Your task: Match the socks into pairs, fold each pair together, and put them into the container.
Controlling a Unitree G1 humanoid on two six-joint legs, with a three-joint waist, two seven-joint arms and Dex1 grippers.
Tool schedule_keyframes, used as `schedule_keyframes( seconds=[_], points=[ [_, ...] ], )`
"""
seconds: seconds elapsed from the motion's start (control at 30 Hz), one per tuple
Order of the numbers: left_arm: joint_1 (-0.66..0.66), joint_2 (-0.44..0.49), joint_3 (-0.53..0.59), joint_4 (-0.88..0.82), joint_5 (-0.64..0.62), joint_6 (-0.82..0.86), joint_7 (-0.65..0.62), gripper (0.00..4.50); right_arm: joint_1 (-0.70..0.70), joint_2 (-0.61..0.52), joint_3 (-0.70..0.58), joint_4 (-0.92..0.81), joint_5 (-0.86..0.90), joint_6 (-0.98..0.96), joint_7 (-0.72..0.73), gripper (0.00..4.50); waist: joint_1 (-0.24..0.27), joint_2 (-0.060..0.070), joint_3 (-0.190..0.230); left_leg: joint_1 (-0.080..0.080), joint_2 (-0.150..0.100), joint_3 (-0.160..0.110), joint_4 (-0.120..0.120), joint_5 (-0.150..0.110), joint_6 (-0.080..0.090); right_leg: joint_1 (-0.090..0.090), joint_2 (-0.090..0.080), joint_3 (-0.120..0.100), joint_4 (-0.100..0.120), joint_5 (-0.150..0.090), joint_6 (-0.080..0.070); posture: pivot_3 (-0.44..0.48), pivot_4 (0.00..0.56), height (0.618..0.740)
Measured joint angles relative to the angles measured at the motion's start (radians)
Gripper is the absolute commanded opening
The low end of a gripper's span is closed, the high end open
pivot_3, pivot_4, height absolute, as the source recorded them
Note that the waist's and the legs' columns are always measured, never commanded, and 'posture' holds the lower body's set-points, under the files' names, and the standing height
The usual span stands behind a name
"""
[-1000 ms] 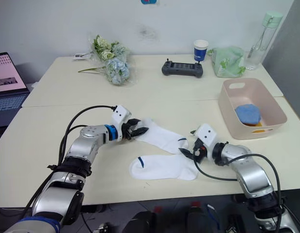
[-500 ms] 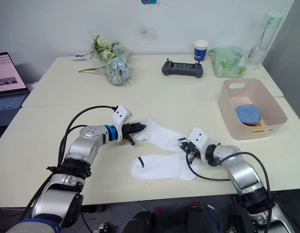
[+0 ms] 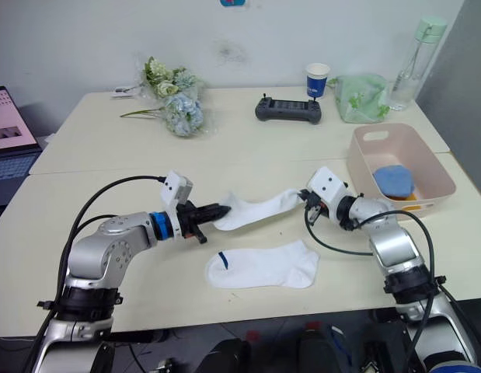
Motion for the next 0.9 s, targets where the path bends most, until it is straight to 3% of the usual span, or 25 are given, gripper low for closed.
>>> schedule_keyframes(
  seconds=[0.17,0.3,0.33,0.43,0.6,0.73,0.8,0.9],
  points=[
    [0.112,-0.119,0.008,-0.289,-0.169,0.199,0.150,0.00,-0.094,0.079,0.043,0.185,-0.057,-0.132,-0.003,0.02,0.002,0.000,0.000,0.000,0.000,0.001,0.001,0.000,0.000,0.001,0.000,0.001,0.000,0.000,0.000,0.000,0.150,0.740],
    [0.201,-0.121,-0.044,-0.360,-0.178,0.202,0.210,0.00,-0.127,0.094,0.053,0.300,-0.074,-0.227,0.005,0.02,0.008,0.000,0.000,0.000,0.000,0.001,0.001,0.000,0.000,0.001,0.000,0.001,0.000,0.000,0.000,0.000,0.150,0.740],
    [0.211,-0.121,-0.054,-0.360,-0.172,0.197,0.222,0.00,-0.129,0.096,0.053,0.317,-0.074,-0.240,0.010,0.24,0.008,0.000,0.000,0.000,-0.001,0.001,0.001,0.000,0.000,0.001,0.000,0.001,0.000,0.000,0.000,0.000,0.150,0.740],
    [0.225,-0.118,-0.095,-0.347,-0.154,0.183,0.246,0.68,-0.129,0.094,0.053,0.358,-0.074,-0.277,0.030,0.94,0.010,0.000,0.000,0.000,-0.001,0.002,0.002,0.000,0.000,0.001,0.000,0.001,0.000,0.000,0.000,0.000,0.150,0.740],
    [0.241,-0.082,-0.116,-0.307,-0.176,0.171,0.202,2.32,-0.077,0.049,0.029,0.316,-0.069,-0.275,0.057,2.77,0.010,0.000,0.000,0.000,0.000,0.001,0.001,0.000,0.000,0.001,0.000,0.001,0.000,0.000,0.000,0.000,0.150,0.740],
    [0.284,0.089,-0.076,-0.315,-0.243,0.170,0.057,3.61,0.021,0.001,-0.030,0.139,0.001,-0.190,0.093,4.20,0.009,0.000,0.000,0.001,0.000,0.001,-0.001,0.000,0.000,0.001,0.000,0.001,-0.001,0.000,-0.001,0.000,0.150,0.740],
    [0.272,0.149,-0.034,-0.306,-0.269,0.152,-0.008,4.22,0.064,-0.023,-0.054,0.041,0.047,-0.127,0.123,4.21,0.011,0.000,0.000,0.001,0.000,0.001,-0.001,0.000,0.000,0.001,0.000,0.001,-0.001,0.000,-0.001,0.000,0.150,0.740],
    [0.140,0.206,0.031,-0.191,-0.298,0.110,-0.092,4.22,0.145,-0.070,-0.059,-0.143,0.120,-0.014,0.189,4.21,0.026,0.000,0.000,0.000,0.000,0.000,-0.001,0.000,0.000,0.003,0.000,-0.001,-0.003,0.000,-0.001,0.000,0.150,0.740]
  ],
)
